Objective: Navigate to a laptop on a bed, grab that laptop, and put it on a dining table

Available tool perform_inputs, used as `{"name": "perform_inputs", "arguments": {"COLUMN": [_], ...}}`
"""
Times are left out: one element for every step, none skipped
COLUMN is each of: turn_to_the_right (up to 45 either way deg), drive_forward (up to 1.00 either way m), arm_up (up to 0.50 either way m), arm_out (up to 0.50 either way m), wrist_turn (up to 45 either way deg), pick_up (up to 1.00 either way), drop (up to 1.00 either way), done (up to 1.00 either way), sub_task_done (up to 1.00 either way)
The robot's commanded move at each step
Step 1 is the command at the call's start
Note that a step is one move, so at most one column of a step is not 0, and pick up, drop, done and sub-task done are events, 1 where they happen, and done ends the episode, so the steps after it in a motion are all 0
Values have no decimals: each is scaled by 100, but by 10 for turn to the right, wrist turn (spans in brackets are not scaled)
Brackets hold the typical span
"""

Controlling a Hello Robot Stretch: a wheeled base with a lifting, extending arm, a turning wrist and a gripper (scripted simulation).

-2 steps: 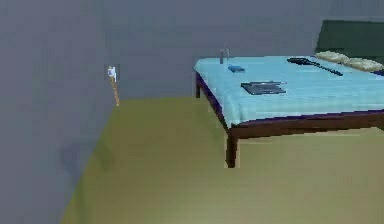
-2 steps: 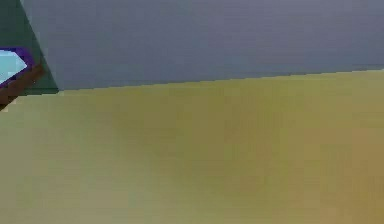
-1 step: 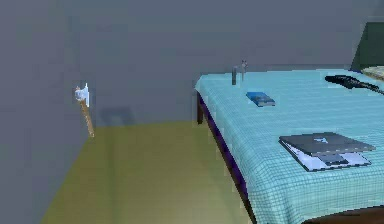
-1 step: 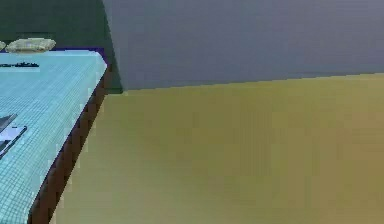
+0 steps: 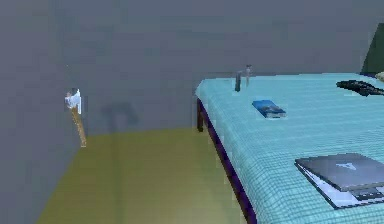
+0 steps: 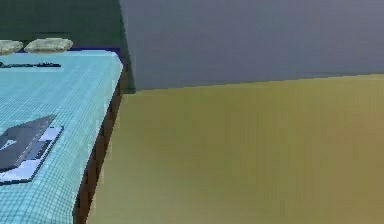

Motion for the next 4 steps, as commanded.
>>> {"name": "perform_inputs", "arguments": {"turn_to_the_right": [-420,0,0,0], "drive_forward": [0,0,0,0], "arm_up": [0,50,36,0], "arm_out": [0,0,0,48], "wrist_turn": [0,0,0,0], "pick_up": [0,0,0,0], "drop": [0,0,0,0], "done": [0,0,0,0], "sub_task_done": [0,0,0,0]}}
